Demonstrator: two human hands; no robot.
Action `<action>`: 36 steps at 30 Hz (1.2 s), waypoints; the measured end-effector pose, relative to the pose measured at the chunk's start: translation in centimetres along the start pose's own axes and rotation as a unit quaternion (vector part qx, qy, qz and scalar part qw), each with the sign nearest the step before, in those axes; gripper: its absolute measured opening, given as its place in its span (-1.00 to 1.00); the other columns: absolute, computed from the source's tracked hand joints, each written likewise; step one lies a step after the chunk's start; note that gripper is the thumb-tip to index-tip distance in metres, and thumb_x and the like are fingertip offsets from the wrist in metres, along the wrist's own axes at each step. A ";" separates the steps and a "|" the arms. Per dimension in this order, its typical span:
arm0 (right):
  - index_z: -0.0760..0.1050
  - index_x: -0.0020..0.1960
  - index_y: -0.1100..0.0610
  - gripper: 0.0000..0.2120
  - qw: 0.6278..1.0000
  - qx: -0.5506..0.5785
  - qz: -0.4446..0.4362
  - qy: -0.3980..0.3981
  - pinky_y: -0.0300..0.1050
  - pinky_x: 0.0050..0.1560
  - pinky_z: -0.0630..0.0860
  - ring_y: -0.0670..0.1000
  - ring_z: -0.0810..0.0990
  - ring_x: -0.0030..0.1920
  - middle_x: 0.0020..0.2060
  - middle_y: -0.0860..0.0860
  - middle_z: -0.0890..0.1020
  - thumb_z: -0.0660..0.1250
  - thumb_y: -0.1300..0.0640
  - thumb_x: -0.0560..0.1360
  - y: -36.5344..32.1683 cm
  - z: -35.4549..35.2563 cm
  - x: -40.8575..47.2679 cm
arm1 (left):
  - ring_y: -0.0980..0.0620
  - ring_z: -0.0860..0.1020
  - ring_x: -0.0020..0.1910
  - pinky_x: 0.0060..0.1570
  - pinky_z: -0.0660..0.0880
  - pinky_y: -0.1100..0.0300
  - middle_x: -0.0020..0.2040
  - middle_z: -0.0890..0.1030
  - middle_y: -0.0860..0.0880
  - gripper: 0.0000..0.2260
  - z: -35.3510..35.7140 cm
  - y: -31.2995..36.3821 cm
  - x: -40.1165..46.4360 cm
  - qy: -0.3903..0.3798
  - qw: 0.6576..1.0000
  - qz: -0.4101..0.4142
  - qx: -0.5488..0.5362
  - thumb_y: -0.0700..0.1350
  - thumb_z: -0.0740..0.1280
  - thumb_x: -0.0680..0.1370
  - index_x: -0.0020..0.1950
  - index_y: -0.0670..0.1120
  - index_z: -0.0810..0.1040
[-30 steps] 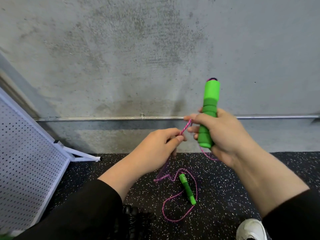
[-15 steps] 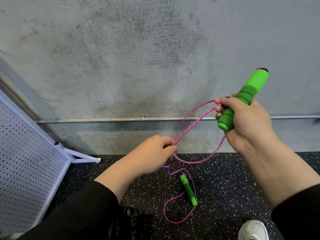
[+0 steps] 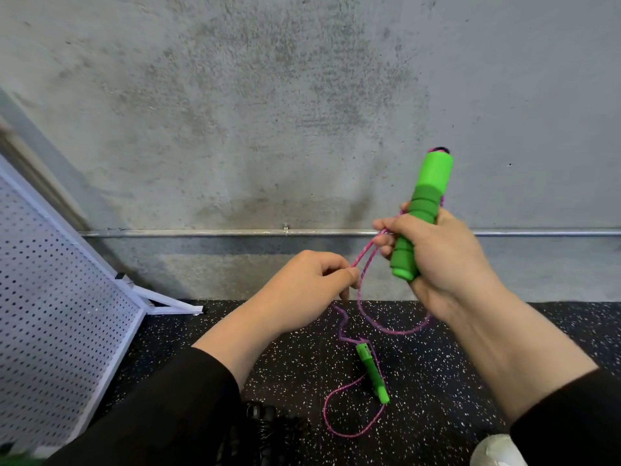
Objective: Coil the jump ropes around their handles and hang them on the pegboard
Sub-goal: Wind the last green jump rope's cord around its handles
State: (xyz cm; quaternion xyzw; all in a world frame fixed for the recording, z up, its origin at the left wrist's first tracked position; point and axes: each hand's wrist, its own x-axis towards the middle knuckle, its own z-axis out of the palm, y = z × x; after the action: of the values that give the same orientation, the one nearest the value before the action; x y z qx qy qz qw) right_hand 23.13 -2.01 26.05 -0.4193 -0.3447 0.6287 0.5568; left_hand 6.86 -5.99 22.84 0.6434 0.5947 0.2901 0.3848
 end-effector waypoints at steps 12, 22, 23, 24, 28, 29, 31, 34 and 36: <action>0.32 0.04 0.12 -0.74 0.991 0.084 -0.072 0.082 -0.21 -0.39 0.50 0.02 0.60 -0.41 -0.24 0.21 0.64 0.26 0.44 0.55 -2.0 -2.0 1.6 | 0.09 0.50 -0.17 -0.13 0.41 0.26 -0.11 0.57 0.02 -0.90 -0.5 -1.7 0.5 0.070 0.995 0.005 0.065 -0.10 0.38 0.61 -0.08 0.07 0.60; 0.35 -0.01 0.11 -0.78 0.996 0.083 -0.012 0.043 -0.22 -0.39 0.51 0.02 0.61 -0.37 -0.19 0.16 0.66 0.30 0.39 0.57 -1.0 -1.7 1.4 | 0.02 0.60 -0.37 -0.26 0.49 0.29 -0.14 0.72 -0.07 -0.75 0.1 -0.4 0.0 0.046 0.995 0.016 -0.089 -0.21 0.19 0.71 0.36 -0.03 0.50; 0.36 -0.01 0.11 -0.78 0.997 0.073 -0.003 0.032 -0.22 -0.39 0.50 0.02 0.61 -0.37 -0.20 0.15 0.65 0.31 0.39 0.57 -0.9 -1.4 1.2 | 0.03 0.60 -0.38 -0.27 0.48 0.28 -0.14 0.72 -0.06 -0.77 0.2 -0.3 0.0 0.042 0.996 0.016 -0.079 -0.20 0.20 0.71 0.32 -0.05 0.53; 0.37 0.00 0.12 -0.78 0.998 0.061 0.008 0.016 -0.23 -0.40 0.50 0.01 0.61 -0.37 -0.21 0.13 0.64 0.32 0.39 0.56 -0.6 -1.1 1.0 | 0.03 0.60 -0.38 -0.28 0.48 0.26 -0.14 0.73 -0.05 -0.80 0.3 -0.3 0.0 0.040 0.997 0.020 -0.069 -0.19 0.21 0.70 0.27 -0.06 0.55; 0.41 0.08 0.14 -0.75 0.998 0.007 0.047 -0.040 -0.23 -0.42 0.51 -0.02 0.60 -0.38 -0.24 0.12 0.65 0.36 0.40 0.54 0.8 -0.1 0.0 | 0.03 0.58 -0.40 -0.27 0.46 0.20 -0.14 0.72 -0.07 -0.81 0.6 0.0 0.1 0.033 0.997 0.039 -0.064 -0.19 0.24 0.70 0.19 -0.05 0.62; 0.41 0.09 0.14 -0.75 0.998 -0.001 0.046 -0.041 -0.23 -0.41 0.51 -0.03 0.60 -0.39 -0.25 0.11 0.64 0.37 0.41 0.53 1.0 0.1 -0.1 | 0.04 0.57 -0.40 -0.26 0.46 0.21 -0.14 0.72 -0.09 -0.80 0.6 0.0 0.1 0.032 0.996 0.037 -0.070 -0.19 0.24 0.69 0.20 -0.05 0.63; 0.42 0.08 0.14 -0.73 0.999 -0.009 0.030 -0.024 -0.23 -0.40 0.51 -0.05 0.56 -0.41 -0.30 0.09 0.60 0.37 0.43 0.51 1.0 0.2 -0.1 | 0.04 0.57 -0.40 -0.24 0.47 0.18 -0.16 0.72 -0.10 -0.80 0.7 0.0 0.1 0.035 0.995 0.026 -0.089 -0.18 0.25 0.69 0.23 -0.06 0.64; 0.40 0.05 0.14 -0.69 1.000 0.001 0.000 0.020 -0.24 -0.42 0.49 -0.04 0.52 -0.42 -0.28 0.13 0.54 0.36 0.47 0.48 0.6 -0.2 0.5 | 0.03 0.60 -0.35 -0.21 0.51 0.03 -0.18 0.73 -0.07 -0.82 0.7 -0.1 0.1 0.037 0.994 0.019 -0.102 -0.14 0.25 0.70 0.14 -0.04 0.65; 0.39 0.06 0.14 -0.69 0.999 0.016 -0.007 0.031 -0.24 -0.41 0.50 -0.02 0.52 -0.40 -0.25 0.16 0.53 0.35 0.47 0.48 0.5 -0.5 0.7 | 0.04 0.60 -0.33 -0.21 0.51 0.13 -0.19 0.71 -0.10 -0.80 0.6 0.0 -0.1 0.032 0.991 0.025 -0.128 -0.12 0.23 0.70 0.10 -0.11 0.65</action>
State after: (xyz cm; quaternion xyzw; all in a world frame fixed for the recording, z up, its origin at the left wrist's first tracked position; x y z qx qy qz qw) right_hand 23.35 -1.40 25.35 -0.4274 -0.3205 0.6168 0.5781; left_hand 7.36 -6.15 22.58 0.5944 0.5482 0.3936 0.4372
